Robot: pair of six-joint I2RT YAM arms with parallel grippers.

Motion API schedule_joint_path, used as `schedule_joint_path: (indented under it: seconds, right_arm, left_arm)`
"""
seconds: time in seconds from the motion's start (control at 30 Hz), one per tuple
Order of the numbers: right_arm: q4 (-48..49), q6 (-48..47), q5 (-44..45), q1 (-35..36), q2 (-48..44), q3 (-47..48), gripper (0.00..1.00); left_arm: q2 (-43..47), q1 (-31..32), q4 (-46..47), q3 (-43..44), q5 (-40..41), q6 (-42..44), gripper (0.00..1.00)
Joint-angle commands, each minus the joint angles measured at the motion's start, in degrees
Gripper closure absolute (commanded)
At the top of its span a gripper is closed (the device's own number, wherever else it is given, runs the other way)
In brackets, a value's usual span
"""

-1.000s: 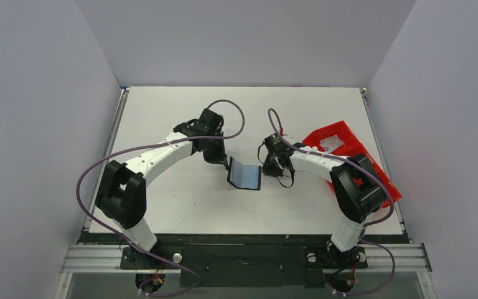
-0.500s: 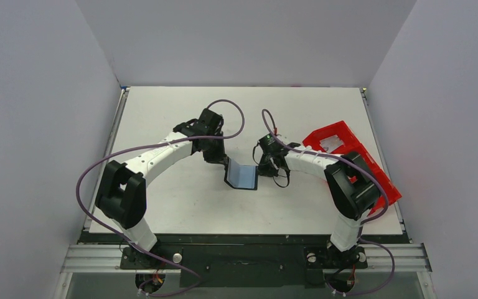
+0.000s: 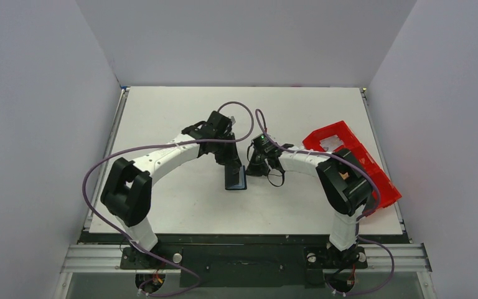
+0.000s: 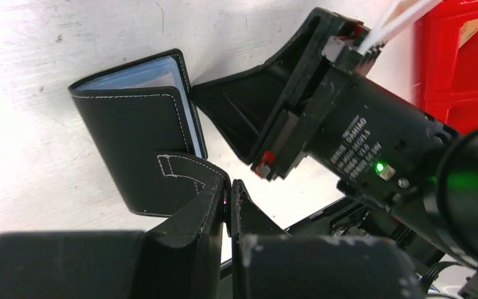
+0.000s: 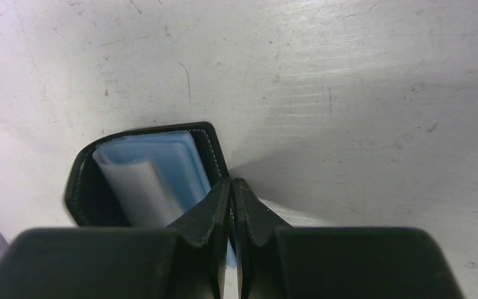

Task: Take the credit cards out of the card holder
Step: Close the card holder at the center of the board.

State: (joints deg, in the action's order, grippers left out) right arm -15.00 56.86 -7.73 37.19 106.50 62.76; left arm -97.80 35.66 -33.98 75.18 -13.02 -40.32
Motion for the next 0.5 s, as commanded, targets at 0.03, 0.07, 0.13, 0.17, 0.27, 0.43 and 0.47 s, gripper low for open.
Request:
schedule_joint_path:
  seconds: [0.03,0.07,0.13,0.17,0.27,0.43,0.47]
  right_arm:
    - [5.16,1.47,-3.24,-1.53,-0.16,-3.81,0.95]
    - [5.69,1.62,-3.56,-1.78,-0.42,-4.87,0.95]
    - [7.05,1.65,-4.02,-2.36,-1.24,-6.14,0.95]
    - [7.39,1.60,-4.11,-2.64,-1.81,-6.42,0.95]
    - [7.84,1.50,-4.30,-3.02,-2.71,-7.29,0.95]
    - [7.45,1.22,-4.12,-3.97,-4.87,-8.05,0.95]
    - [7.05,1.05,-3.95,-4.21,-5.53,-8.17,0.95]
  left_arm:
    - [-4.93,0.21,5.68,0.22,-2.07,-2.25,1.00]
    - [-6.22,0.21,6.49,-0.25,-1.95,-2.36,1.00]
    - [-8.18,0.12,7.71,-0.88,-2.03,-2.56,1.00]
    - [-8.89,0.09,7.97,-1.10,-2.02,-2.57,1.00]
    - [-11.44,-0.05,9.49,-1.41,-2.31,-2.62,1.00]
    - [-11.99,-0.35,9.55,-0.70,-2.60,-1.73,0.88]
    - [-11.58,-0.51,9.17,-0.50,-2.58,-1.24,0.85]
